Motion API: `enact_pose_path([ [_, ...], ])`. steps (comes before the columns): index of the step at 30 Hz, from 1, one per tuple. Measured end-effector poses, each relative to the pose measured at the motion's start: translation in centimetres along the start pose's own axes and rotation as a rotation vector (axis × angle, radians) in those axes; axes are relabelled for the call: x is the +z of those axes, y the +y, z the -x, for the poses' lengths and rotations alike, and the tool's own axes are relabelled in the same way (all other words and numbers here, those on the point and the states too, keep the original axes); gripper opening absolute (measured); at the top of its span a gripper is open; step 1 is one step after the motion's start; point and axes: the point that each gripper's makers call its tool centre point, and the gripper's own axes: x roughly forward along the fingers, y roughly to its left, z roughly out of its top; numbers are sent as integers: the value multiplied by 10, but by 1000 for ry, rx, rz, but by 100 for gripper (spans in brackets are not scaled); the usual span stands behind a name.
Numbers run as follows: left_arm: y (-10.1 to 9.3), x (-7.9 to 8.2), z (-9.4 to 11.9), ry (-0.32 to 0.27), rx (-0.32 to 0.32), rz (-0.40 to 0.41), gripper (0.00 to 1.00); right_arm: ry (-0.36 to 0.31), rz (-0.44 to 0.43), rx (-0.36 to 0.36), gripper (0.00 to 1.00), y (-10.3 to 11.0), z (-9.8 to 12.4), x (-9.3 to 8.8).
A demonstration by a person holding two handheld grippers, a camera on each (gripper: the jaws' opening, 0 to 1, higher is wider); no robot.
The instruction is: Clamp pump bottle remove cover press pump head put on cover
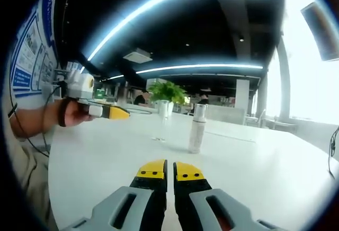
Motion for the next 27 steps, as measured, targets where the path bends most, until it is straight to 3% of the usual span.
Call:
enact_pose_path([
  [7,7,3,-18,8,5,-30,18,0,3,-1,0,0,0,0],
  [14,13,-8,-37,46,5,-20,19,-4,4,2,0,0,0,1],
  [20,16,-8,-47,44,0,11,20,-5,10,6,0,2,0,1],
  [27,18,-10,-61,55,23,-25,21,-7,11,10,0,1,0,1],
])
